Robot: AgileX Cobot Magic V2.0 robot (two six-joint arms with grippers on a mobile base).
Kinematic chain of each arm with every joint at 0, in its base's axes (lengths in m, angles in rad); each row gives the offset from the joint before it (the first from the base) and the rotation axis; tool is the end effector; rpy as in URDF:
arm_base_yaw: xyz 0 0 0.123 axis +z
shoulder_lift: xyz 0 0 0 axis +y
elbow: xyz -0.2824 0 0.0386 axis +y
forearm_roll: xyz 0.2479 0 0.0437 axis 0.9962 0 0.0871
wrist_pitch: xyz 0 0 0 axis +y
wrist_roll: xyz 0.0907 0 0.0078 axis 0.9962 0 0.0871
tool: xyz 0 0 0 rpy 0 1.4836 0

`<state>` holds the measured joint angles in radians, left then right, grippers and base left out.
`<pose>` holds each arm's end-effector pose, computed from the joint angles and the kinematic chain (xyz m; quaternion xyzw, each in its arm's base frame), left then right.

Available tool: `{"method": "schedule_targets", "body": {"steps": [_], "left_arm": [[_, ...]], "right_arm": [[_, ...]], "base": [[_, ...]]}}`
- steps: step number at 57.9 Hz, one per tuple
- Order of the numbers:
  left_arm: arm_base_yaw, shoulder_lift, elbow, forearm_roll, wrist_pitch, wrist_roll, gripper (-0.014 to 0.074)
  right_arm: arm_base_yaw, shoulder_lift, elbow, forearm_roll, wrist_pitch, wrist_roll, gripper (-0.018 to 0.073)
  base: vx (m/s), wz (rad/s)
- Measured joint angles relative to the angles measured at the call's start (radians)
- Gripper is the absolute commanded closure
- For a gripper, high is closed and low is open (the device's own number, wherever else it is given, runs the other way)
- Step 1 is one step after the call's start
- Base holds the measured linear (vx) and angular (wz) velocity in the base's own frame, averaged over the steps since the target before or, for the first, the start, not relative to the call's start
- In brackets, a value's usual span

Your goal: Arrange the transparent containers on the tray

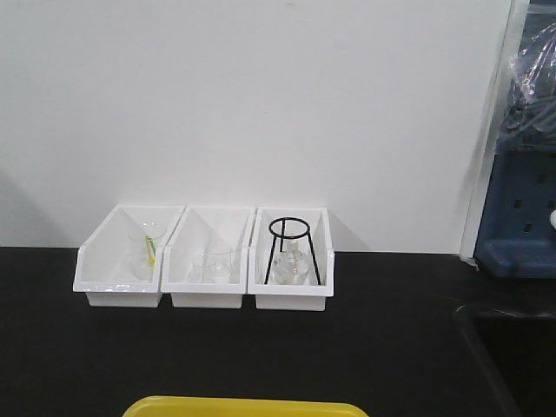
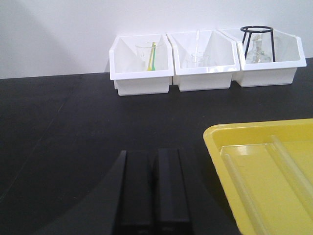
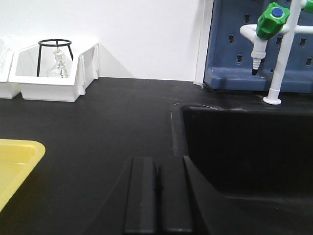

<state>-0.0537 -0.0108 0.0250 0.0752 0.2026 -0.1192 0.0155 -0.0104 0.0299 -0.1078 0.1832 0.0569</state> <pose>0.0559 -0.0016 0.1869 -0.0019 0.7512 -0.0271 0.6595 0.0563 -0.0009 0.1870 -0.0176 0.7462 -0.0185 0.6653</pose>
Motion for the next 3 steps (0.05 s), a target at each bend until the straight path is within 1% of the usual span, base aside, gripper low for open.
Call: {"method": "schedule_targets", "body": {"steps": [3], "left_arm": [[0.0, 0.0, 0.0, 0.0, 0.0, 0.0, 0.0604]], "right_arm": [[0.0, 0.0, 0.0, 0.0, 0.0, 0.0, 0.0572]], "base": [[0.0, 0.0]]}}
